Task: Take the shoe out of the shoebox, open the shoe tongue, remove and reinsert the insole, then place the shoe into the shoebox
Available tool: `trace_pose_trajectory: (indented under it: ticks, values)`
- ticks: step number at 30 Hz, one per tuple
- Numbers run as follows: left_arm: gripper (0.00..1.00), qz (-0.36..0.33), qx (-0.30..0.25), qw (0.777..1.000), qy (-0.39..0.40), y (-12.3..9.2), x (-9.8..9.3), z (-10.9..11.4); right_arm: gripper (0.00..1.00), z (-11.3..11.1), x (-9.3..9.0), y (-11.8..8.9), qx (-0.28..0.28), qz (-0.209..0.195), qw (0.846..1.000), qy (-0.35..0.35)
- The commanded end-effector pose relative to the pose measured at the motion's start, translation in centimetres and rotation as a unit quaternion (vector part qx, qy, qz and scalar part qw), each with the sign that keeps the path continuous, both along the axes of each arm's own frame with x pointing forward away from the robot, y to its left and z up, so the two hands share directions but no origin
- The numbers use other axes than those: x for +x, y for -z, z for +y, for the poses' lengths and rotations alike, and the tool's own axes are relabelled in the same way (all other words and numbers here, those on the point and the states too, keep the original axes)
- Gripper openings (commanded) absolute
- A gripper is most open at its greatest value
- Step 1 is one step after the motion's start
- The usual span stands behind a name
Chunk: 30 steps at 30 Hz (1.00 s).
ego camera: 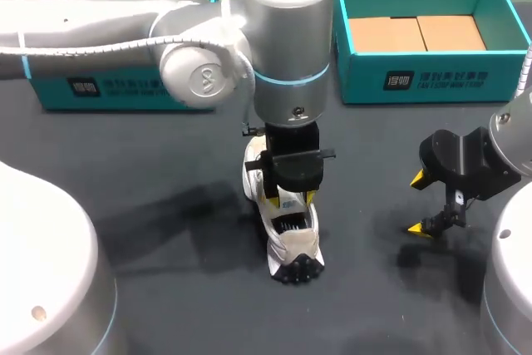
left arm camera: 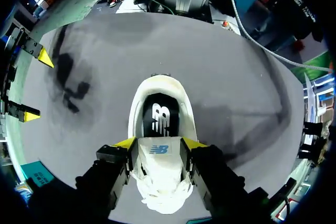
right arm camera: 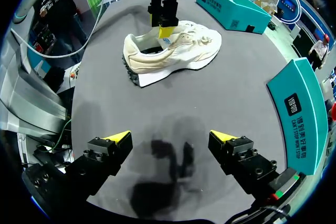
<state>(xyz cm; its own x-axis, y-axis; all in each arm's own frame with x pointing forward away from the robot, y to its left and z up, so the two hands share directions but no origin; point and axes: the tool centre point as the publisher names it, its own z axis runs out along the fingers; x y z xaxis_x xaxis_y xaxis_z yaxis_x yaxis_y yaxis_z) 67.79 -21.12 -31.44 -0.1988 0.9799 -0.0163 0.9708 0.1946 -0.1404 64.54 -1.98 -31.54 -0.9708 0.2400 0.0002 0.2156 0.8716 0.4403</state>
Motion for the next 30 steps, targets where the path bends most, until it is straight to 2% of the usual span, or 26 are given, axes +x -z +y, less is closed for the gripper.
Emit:
trace_pose_trajectory:
  ticks: [1, 5, 8, 19, 22, 24, 25, 27, 30]
  values:
    - [0.7, -0.021, -0.02, 0.999, -0.022, -3.5, -1.2, 3.2, 1.0, 0.0, -0.2, 0.0, -0.001, -0.001, 1.0, 0.001]
    - [1.0, 0.007, -0.011, 0.997, -0.074, -4.7, -1.3, 3.5, 1.0, 0.0, -0.2, 0.0, -0.001, -0.001, 1.0, 0.001]
    - [1.0, 0.06, 0.011, 0.993, -0.102, -5.9, -1.5, 3.9, 1.0, 0.0, -0.2, 0.0, -0.001, -0.001, 1.0, 0.001]
    - [1.0, 0.06, 0.011, 0.993, -0.102, -5.9, -1.5, 3.9, 1.0, 0.0, -0.2, 0.0, -0.001, -0.001, 1.0, 0.001]
    - [1.0, 0.085, -0.003, 0.982, -0.17, -5.5, -3.0, 4.2, 1.0, 0.0, -0.2, 0.0, -0.001, -0.001, 1.0, 0.001]
    - [1.0, 0.122, -0.005, 0.958, -0.259, -5.6, -3.6, 4.5, 1.0, 0.0, -0.2, 0.0, -0.001, -0.001, 1.0, 0.001]
    - [1.0, 0.141, -0.007, 0.933, -0.331, -5.7, -3.9, 4.6, 1.0, 0.0, -0.2, 0.0, -0.001, -0.001, 1.0, 0.001]
    - [1.0, 0.163, 0.026, 0.881, -0.444, -6.3, -4.2, 5.3, 1.0, 0.0, -0.2, 0.0, -0.001, -0.001, 1.0, 0.001]
    - [1.0, 0.163, 0.026, 0.881, -0.444, -6.3, -4.2, 5.3, 1.0, 0.0, -0.2, 0.0, -0.001, -0.001, 1.0, 0.001]
